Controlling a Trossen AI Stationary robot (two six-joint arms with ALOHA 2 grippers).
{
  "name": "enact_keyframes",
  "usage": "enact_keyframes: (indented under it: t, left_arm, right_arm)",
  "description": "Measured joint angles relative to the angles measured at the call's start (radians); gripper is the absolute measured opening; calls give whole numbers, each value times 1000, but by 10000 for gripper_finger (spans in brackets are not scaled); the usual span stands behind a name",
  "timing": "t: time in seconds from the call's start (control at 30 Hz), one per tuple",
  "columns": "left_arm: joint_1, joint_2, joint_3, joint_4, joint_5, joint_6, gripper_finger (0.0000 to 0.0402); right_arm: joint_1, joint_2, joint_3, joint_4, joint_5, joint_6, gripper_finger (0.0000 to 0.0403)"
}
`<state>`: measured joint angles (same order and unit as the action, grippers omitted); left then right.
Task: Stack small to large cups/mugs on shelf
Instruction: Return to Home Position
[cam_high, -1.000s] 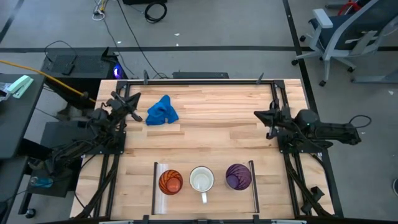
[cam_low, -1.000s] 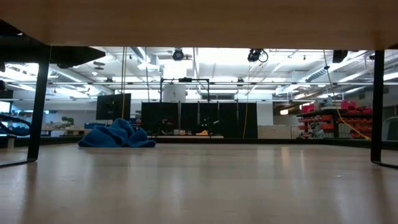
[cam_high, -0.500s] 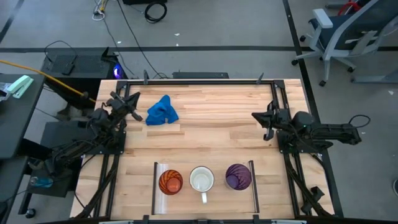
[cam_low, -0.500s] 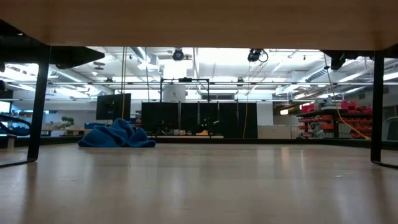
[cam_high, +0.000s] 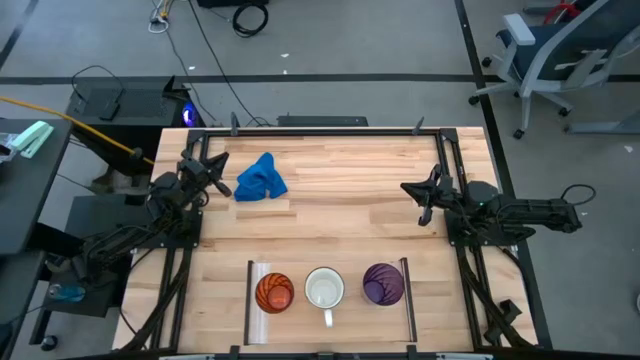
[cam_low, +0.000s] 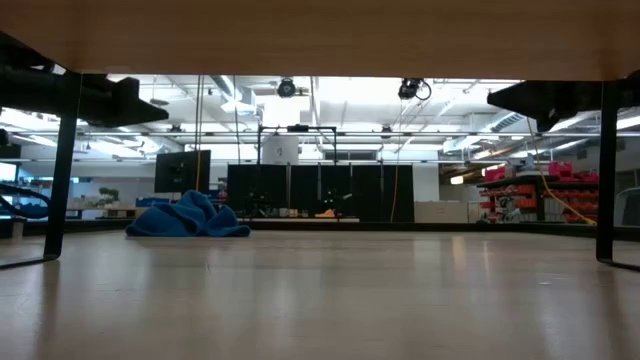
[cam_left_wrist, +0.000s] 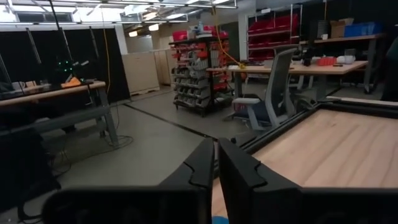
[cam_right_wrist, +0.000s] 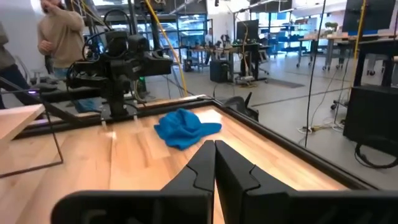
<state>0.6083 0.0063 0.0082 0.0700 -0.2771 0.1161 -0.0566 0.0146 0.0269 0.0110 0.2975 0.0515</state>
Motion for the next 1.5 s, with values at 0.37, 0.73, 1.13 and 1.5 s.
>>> enact_keyframes:
  t: [0.37, 0.73, 1.13, 1.5]
  left_arm:
    - [0, 0, 0, -1, 0, 0, 17]
    - [0, 0, -1, -1, 0, 0, 33]
    - [0, 0, -1, -2, 0, 0, 23]
    - [0, 0, -1, -2, 0, 0, 36]
  right_arm:
    - [0, 43, 0, 3, 0, -2, 15]
    - [0, 45, 0, 3, 1, -2, 15]
    - [0, 45, 0, 4, 0, -2, 15]
    - [0, 45, 0, 4, 0, -2, 15]
